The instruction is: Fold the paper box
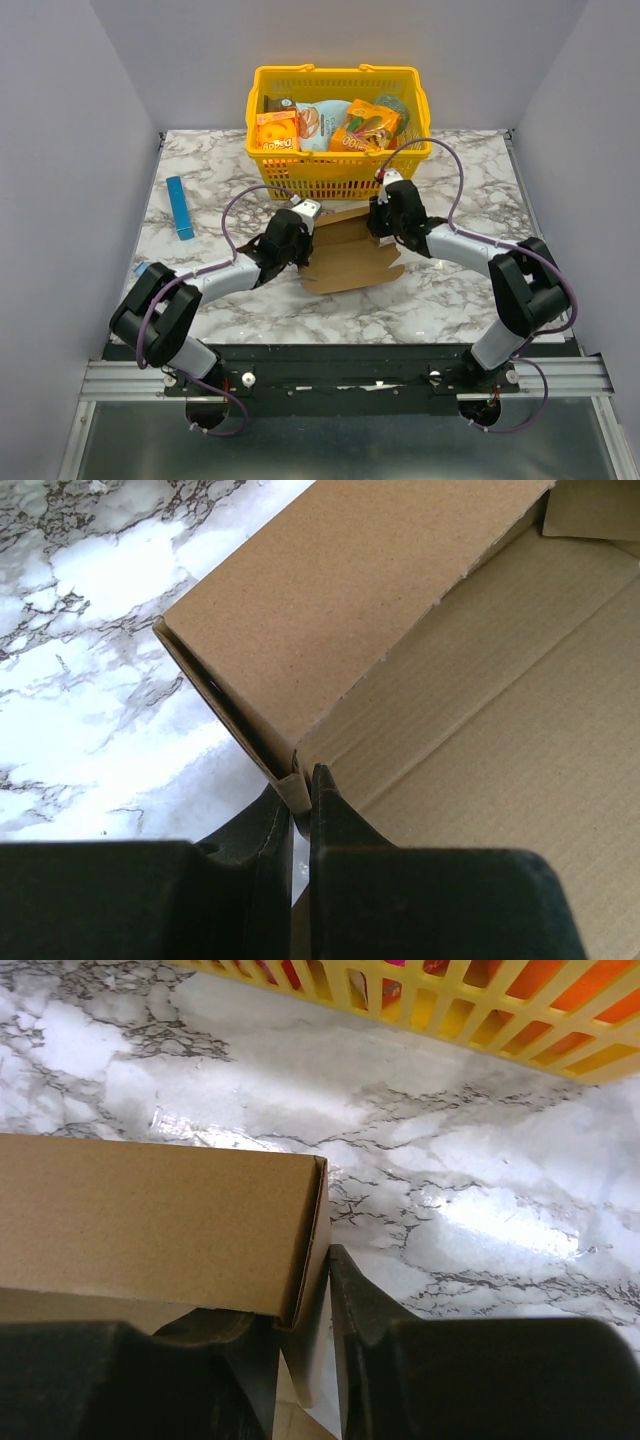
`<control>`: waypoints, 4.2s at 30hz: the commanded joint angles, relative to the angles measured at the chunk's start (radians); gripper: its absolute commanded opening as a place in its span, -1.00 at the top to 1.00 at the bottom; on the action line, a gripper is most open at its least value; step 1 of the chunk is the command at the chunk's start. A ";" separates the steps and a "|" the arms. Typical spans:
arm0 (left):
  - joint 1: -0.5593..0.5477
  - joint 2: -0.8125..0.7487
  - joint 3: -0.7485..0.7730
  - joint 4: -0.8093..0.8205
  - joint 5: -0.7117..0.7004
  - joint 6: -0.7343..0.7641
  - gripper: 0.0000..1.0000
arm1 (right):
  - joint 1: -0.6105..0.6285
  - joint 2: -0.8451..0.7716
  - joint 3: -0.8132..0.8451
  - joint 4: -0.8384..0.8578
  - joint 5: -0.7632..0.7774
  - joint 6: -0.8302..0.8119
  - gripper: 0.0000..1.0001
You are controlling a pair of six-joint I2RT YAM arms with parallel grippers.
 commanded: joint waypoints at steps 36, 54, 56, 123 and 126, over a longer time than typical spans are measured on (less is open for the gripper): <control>-0.035 0.018 0.075 -0.020 -0.072 -0.020 1.00 | 0.031 -0.040 0.005 -0.061 0.190 0.120 -0.14; -0.010 0.110 0.221 -0.220 0.040 0.029 1.00 | 0.034 -0.413 -0.084 -0.273 -0.210 -0.043 -0.74; -0.010 0.110 0.233 -0.243 0.052 0.033 1.00 | 0.034 -0.454 -0.087 -0.293 -0.164 -0.087 -0.74; 0.414 -0.459 0.109 -0.352 0.544 -0.212 -0.97 | 0.289 -0.168 0.106 -0.327 -0.117 -0.268 -0.73; 0.421 -0.442 0.144 -0.407 0.547 -0.154 -0.97 | 0.289 -0.123 0.128 -0.339 -0.130 -0.285 -0.74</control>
